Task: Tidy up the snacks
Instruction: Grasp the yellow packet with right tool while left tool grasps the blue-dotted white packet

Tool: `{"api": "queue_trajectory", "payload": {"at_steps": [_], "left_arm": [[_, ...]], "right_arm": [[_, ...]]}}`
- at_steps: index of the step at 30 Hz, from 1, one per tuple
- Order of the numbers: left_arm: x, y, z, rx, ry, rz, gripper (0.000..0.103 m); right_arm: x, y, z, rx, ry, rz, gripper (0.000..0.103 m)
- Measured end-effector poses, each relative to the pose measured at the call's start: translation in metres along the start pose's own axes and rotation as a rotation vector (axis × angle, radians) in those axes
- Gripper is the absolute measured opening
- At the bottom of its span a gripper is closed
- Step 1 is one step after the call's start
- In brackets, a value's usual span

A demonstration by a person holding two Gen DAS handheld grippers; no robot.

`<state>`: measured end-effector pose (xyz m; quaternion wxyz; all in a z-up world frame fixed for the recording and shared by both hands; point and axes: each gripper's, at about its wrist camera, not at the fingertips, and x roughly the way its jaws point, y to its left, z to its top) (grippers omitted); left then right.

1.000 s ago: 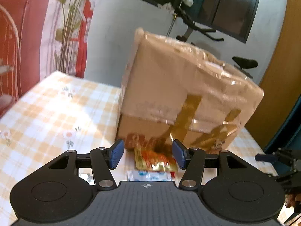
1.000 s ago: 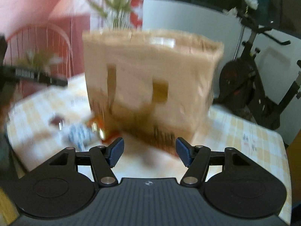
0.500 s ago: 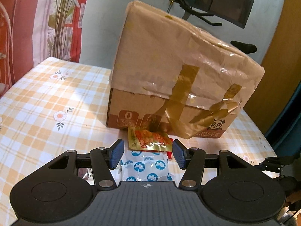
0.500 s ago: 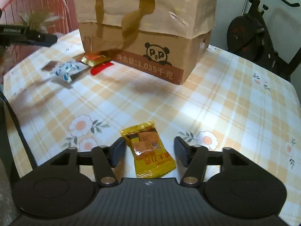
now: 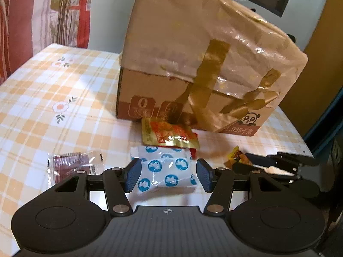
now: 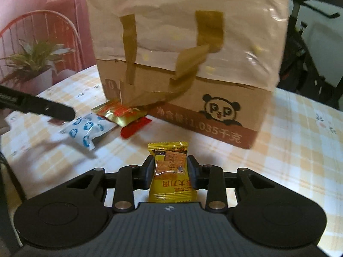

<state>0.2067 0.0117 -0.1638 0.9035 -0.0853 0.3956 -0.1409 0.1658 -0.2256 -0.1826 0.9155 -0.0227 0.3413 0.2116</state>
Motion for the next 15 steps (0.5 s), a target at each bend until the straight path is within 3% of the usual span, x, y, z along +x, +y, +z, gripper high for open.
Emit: {"api": "queue_trajectory", "payload": {"at_steps": [7, 11, 15], "left_arm": [[0.016, -0.001, -0.002, -0.006, 0.048, 0.019, 0.059], [0.019, -0.002, -0.002, 0.005, 0.057, 0.04, 0.076], [0.023, 0.002, 0.003, 0.003, 0.039, 0.073, 0.079]], "right_arm": [[-0.009, 0.001, -0.011, 0.019, -0.073, -0.033, 0.035], [-0.006, -0.001, -0.009, 0.031, -0.07, -0.029, 0.035], [-0.005, 0.001, -0.01, 0.02, -0.065, -0.02, 0.035]]}}
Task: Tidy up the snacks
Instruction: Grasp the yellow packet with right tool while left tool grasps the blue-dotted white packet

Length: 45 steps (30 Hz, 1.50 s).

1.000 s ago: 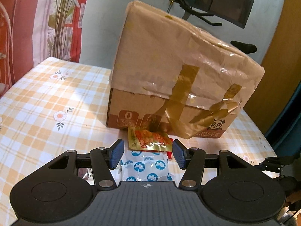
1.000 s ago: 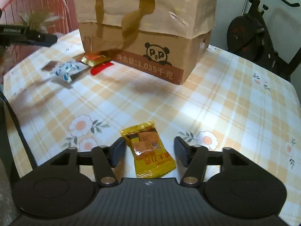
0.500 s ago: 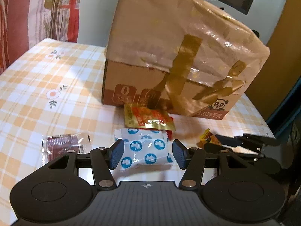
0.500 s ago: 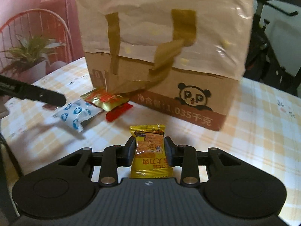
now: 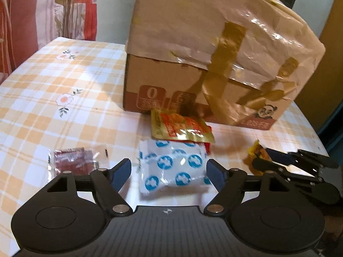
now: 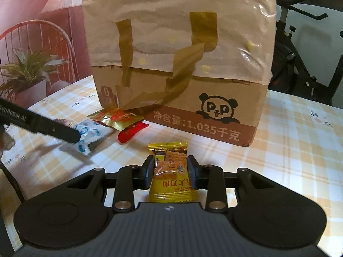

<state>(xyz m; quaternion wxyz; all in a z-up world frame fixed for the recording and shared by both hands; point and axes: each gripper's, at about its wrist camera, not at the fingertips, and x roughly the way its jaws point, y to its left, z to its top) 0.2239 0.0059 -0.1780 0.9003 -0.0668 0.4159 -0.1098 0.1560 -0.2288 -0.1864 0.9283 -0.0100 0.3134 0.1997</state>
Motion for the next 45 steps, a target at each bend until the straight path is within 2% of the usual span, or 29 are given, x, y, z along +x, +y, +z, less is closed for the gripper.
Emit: {"api": "queue_trajectory", "payload": {"at_steps": [2, 9, 12, 16, 19, 21, 24, 25, 32, 38, 45], "left_arm": [[0.006, 0.001, 0.003, 0.001, 0.016, 0.015, 0.079], [0.026, -0.011, 0.02, 0.015, 0.06, -0.013, 0.085], [0.03, -0.016, 0.016, 0.026, 0.073, -0.023, 0.085], [0.027, -0.021, 0.006, 0.075, 0.055, -0.001, 0.085], [0.024, -0.024, 0.001, 0.091, 0.038, 0.007, 0.08], [0.021, -0.025, -0.001, 0.093, 0.018, 0.002, 0.067], [0.012, -0.023, -0.003, 0.09, -0.012, -0.051, 0.055], [0.011, -0.024, -0.002, 0.086, -0.019, -0.066, 0.054], [0.003, -0.025, -0.004, 0.086, -0.039, -0.086, 0.053], [-0.002, -0.019, -0.003, 0.062, -0.039, -0.064, 0.053], [-0.015, -0.001, 0.001, -0.013, -0.075, -0.026, 0.053]], "right_arm": [[0.001, 0.001, 0.0, -0.002, 0.003, 0.004, 0.035], [0.003, 0.0, -0.001, 0.005, 0.01, 0.008, 0.035], [0.003, 0.0, -0.001, 0.004, 0.013, 0.007, 0.035], [0.004, 0.0, -0.001, 0.004, 0.017, 0.008, 0.035], [0.005, 0.0, 0.0, 0.003, 0.024, 0.009, 0.035], [0.005, 0.0, 0.0, 0.001, 0.027, 0.008, 0.035], [0.005, 0.0, 0.0, 0.002, 0.027, 0.008, 0.035], [0.005, 0.0, 0.0, 0.001, 0.027, 0.008, 0.035], [0.005, 0.001, 0.0, 0.0, 0.028, 0.006, 0.035], [0.006, 0.001, 0.0, 0.0, 0.028, 0.005, 0.035], [0.005, 0.0, -0.001, -0.008, 0.027, 0.0, 0.035]]}}
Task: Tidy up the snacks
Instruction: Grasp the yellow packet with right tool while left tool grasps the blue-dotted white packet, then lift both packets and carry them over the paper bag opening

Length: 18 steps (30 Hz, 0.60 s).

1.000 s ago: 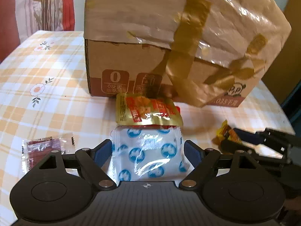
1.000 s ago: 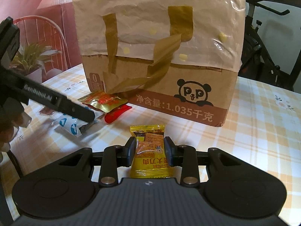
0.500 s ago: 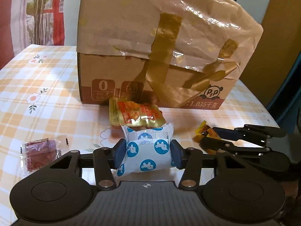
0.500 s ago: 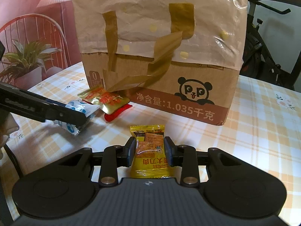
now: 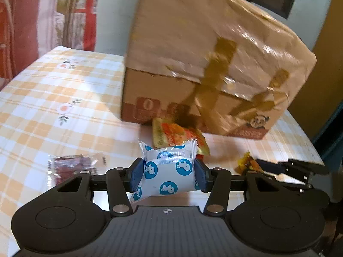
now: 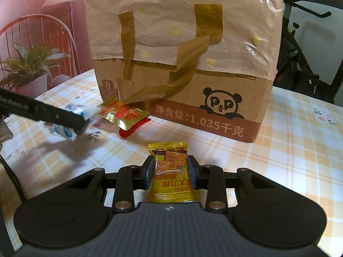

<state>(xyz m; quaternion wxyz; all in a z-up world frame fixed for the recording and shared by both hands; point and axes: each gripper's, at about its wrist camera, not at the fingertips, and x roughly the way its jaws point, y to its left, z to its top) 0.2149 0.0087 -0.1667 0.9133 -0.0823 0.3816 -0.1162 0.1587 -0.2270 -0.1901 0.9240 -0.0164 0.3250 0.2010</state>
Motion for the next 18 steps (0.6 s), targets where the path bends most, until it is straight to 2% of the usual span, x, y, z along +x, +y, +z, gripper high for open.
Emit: {"api": "queue_trajectory", "payload": {"at_steps": [5, 10, 13, 18], "left_arm": [[-0.011, 0.001, 0.007, -0.005, -0.047, -0.005, 0.053], [-0.034, 0.005, 0.015, 0.011, -0.133, -0.039, 0.054], [-0.046, 0.008, 0.024, 0.008, -0.173, -0.046, 0.054], [-0.075, 0.0, 0.05, 0.052, -0.291, -0.07, 0.054]], "right_arm": [[-0.002, 0.003, 0.0, -0.019, 0.002, -0.013, 0.035], [-0.017, 0.001, 0.003, 0.005, -0.009, -0.05, 0.035], [-0.037, -0.005, 0.01, 0.054, -0.052, -0.02, 0.035], [-0.066, -0.003, 0.043, 0.024, -0.163, 0.003, 0.035]]}}
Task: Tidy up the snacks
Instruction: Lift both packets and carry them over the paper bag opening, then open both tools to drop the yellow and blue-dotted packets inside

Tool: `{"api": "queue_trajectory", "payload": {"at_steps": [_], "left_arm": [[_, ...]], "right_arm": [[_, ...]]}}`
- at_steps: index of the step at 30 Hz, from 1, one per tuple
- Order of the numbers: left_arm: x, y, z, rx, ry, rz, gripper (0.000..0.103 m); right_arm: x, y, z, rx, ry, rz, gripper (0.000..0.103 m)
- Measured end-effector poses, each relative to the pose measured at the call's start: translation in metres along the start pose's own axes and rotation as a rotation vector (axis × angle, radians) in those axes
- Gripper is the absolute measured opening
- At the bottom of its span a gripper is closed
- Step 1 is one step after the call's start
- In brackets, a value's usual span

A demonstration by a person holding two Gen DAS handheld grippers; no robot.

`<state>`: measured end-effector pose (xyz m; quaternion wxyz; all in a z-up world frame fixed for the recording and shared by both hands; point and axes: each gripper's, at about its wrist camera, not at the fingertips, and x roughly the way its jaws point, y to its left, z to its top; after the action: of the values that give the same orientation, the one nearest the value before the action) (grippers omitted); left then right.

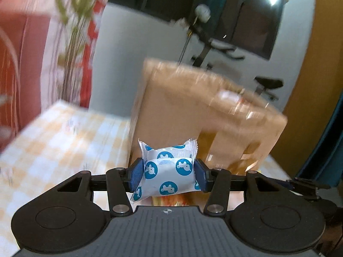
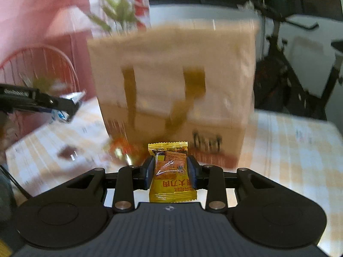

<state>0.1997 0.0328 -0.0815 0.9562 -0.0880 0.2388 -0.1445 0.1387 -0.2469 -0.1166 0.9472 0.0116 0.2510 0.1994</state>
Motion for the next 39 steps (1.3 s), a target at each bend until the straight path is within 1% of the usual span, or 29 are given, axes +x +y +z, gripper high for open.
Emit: {"api": "queue_trajectory", "payload": {"at_steps": [3, 5, 11, 12, 15, 19, 22, 25, 28, 29, 30, 31, 32, 33, 35, 36, 39], "left_arm": [[-0.007, -0.011, 0.025, 0.054, -0.066, -0.014, 0.054], [-0.008, -0.019, 0.038, 0.082, -0.106, -0.003, 0.054], [-0.004, -0.033, 0.076, 0.107, -0.199, -0.032, 0.054], [-0.001, -0.036, 0.081, 0.109, -0.209, -0.035, 0.054], [0.019, -0.04, 0.096, 0.112, -0.222, -0.043, 0.054], [0.054, -0.043, 0.112, 0.107, -0.205, -0.045, 0.054], [0.075, -0.048, 0.114, 0.116, -0.168, -0.043, 0.055], [0.09, -0.049, 0.105, 0.09, -0.117, -0.054, 0.058], [0.102, -0.044, 0.096, 0.098, -0.056, -0.055, 0.065], [0.104, -0.043, 0.094, 0.103, -0.049, -0.052, 0.068], [0.104, -0.039, 0.092, 0.103, -0.048, -0.046, 0.07], [0.103, -0.035, 0.09, 0.096, -0.048, -0.033, 0.07], [0.1, -0.031, 0.09, 0.085, -0.049, -0.026, 0.07], [0.097, -0.028, 0.09, 0.073, -0.051, -0.034, 0.07], [0.083, -0.021, 0.091, 0.054, -0.073, -0.064, 0.07], [0.075, -0.019, 0.09, 0.061, -0.089, -0.066, 0.07], [0.052, -0.017, 0.089, 0.092, -0.1, -0.055, 0.07]], "right_arm": [[-0.009, 0.003, 0.026, -0.018, -0.081, 0.025, 0.035], [-0.012, 0.005, 0.045, -0.025, -0.13, 0.045, 0.035], [-0.015, 0.009, 0.09, -0.075, -0.258, 0.062, 0.035], [-0.013, 0.009, 0.096, -0.076, -0.273, 0.059, 0.035], [-0.004, 0.009, 0.112, -0.105, -0.313, 0.009, 0.035], [0.021, -0.001, 0.129, -0.103, -0.318, -0.055, 0.035], [0.035, -0.009, 0.133, -0.074, -0.319, -0.134, 0.035], [0.047, -0.017, 0.132, -0.046, -0.287, -0.162, 0.036], [0.049, -0.02, 0.124, -0.045, -0.256, -0.184, 0.038], [0.049, -0.02, 0.122, -0.044, -0.251, -0.188, 0.039], [0.047, -0.021, 0.12, -0.038, -0.251, -0.192, 0.044], [0.044, -0.022, 0.116, -0.03, -0.256, -0.191, 0.05], [0.041, -0.023, 0.114, -0.02, -0.262, -0.188, 0.053], [0.037, -0.023, 0.112, -0.012, -0.266, -0.185, 0.058], [0.031, -0.021, 0.109, -0.004, -0.269, -0.179, 0.059], [0.028, -0.019, 0.107, -0.002, -0.266, -0.174, 0.059], [0.018, -0.01, 0.098, -0.002, -0.261, -0.155, 0.059]]}}
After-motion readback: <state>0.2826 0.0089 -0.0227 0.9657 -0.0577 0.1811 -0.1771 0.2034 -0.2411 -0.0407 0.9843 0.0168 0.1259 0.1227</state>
